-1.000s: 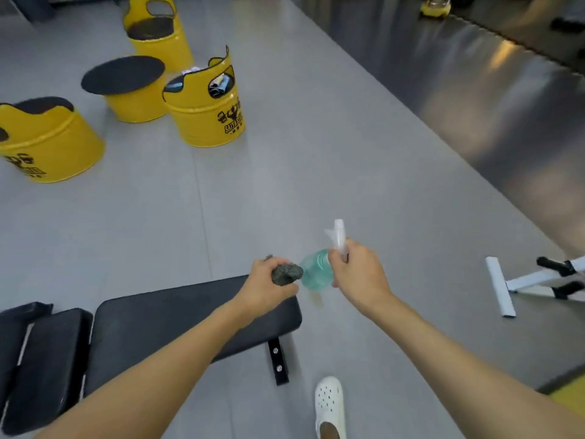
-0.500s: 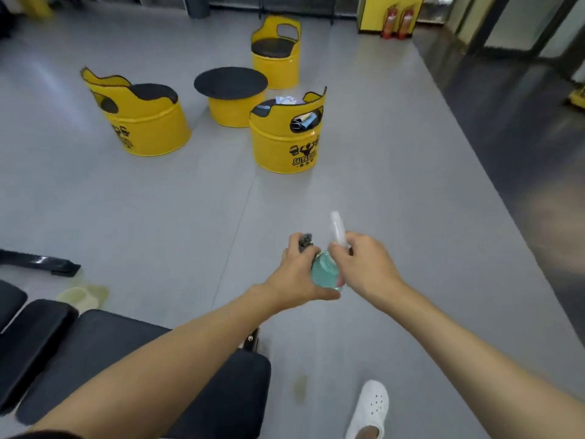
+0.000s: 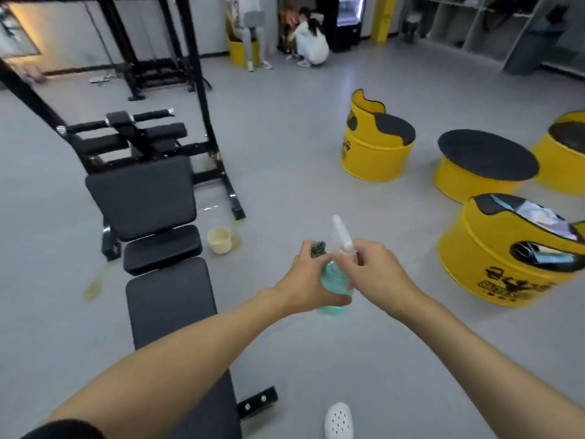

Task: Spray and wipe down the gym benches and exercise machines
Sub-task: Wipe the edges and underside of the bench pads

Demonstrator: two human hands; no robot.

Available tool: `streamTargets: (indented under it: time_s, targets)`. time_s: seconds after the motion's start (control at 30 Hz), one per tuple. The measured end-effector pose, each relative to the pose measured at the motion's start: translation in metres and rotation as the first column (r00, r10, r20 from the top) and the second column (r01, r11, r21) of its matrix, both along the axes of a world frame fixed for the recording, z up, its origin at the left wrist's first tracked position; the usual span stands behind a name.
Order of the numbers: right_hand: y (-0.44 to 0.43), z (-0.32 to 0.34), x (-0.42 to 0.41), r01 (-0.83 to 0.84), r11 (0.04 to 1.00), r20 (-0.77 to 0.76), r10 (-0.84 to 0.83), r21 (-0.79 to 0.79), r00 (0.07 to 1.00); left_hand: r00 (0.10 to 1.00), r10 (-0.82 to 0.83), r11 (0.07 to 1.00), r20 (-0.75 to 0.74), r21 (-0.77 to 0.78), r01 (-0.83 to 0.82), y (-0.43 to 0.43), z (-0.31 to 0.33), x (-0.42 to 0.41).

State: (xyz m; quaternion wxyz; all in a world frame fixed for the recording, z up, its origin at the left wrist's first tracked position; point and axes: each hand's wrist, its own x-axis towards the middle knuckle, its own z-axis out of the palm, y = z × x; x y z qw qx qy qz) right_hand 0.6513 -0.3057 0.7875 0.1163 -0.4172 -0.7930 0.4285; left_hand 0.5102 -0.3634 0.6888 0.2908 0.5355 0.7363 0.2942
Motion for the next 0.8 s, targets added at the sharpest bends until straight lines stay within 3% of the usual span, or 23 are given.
streamTargets:
  time_s: [0.17,0.37,0.57,0.67,0.8]
  targets:
    - [0.097,0.004,-0.069,-0.315,0.946,0.018,0.314,0.082,0.949,0.964,0.266,0.964,0.018,0.006,-0.267,0.067,0.008,-0.049]
    - [0.177,0.003,-0.144,-0.603,0.791,0.018,0.605,0.100,0.796,0.843,0.537,0.843,0.034,-0.063,-0.535,0.108,0.015,-0.093]
    - [0.229,-0.013,-0.224,-0.855,0.511,-0.028,0.859,0.088,0.510,0.635,0.770,0.638,0.059,-0.036,-0.769,0.132,0.017,-0.120]
    - [0.240,-0.025,-0.266,-0.936,0.331,-0.004,0.943,0.121,0.333,0.462,0.881,0.466,0.103,-0.014,-0.885,0.138,0.016,-0.120]
    - [0.228,-0.039,-0.299,-0.994,0.080,-0.025,0.997,0.078,0.078,0.298,0.940,0.305,0.168,-0.019,-0.952,0.137,0.007,-0.116]
